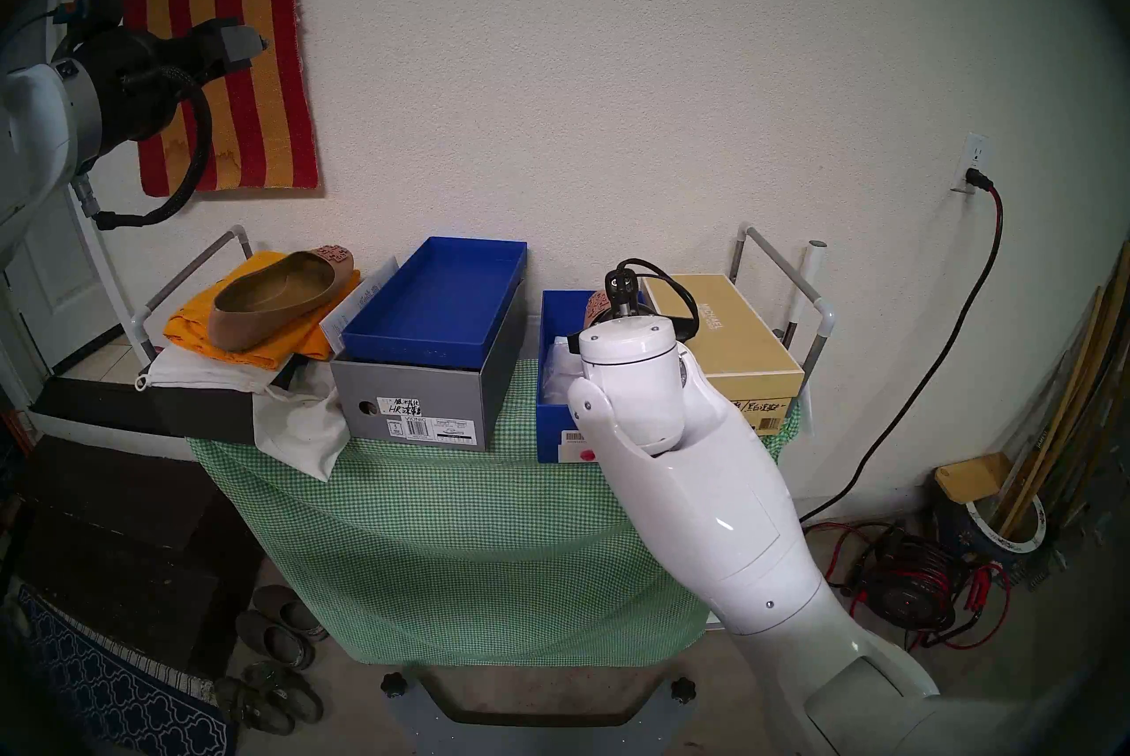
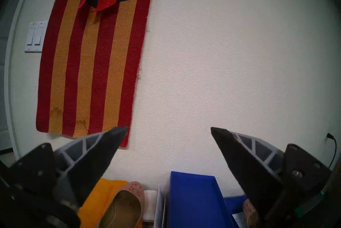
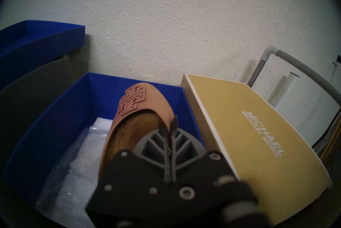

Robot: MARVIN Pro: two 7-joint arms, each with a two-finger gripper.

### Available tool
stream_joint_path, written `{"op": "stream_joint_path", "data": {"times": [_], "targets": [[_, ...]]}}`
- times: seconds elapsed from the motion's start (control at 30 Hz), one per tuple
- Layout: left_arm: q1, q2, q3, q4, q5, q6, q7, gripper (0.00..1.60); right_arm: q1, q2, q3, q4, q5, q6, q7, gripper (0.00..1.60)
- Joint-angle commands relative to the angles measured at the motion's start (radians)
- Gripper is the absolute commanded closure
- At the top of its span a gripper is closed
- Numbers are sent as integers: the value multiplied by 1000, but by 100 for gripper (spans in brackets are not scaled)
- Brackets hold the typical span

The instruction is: Put shoes into shoe box

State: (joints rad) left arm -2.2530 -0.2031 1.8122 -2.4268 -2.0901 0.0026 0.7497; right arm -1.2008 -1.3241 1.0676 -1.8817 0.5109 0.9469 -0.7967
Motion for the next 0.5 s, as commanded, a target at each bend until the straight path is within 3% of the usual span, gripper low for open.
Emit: {"op": "stream_joint_path", "data": {"times": [0.0,0.47], "targets": [[-28,-32,15,-1,2,-11,-16,0,-16,22,-3,28,2,-15,17,160],[-58,-51,51,-4,-3,-23,-40,0,11,25,-41,81,-45,-125,33,160]]}}
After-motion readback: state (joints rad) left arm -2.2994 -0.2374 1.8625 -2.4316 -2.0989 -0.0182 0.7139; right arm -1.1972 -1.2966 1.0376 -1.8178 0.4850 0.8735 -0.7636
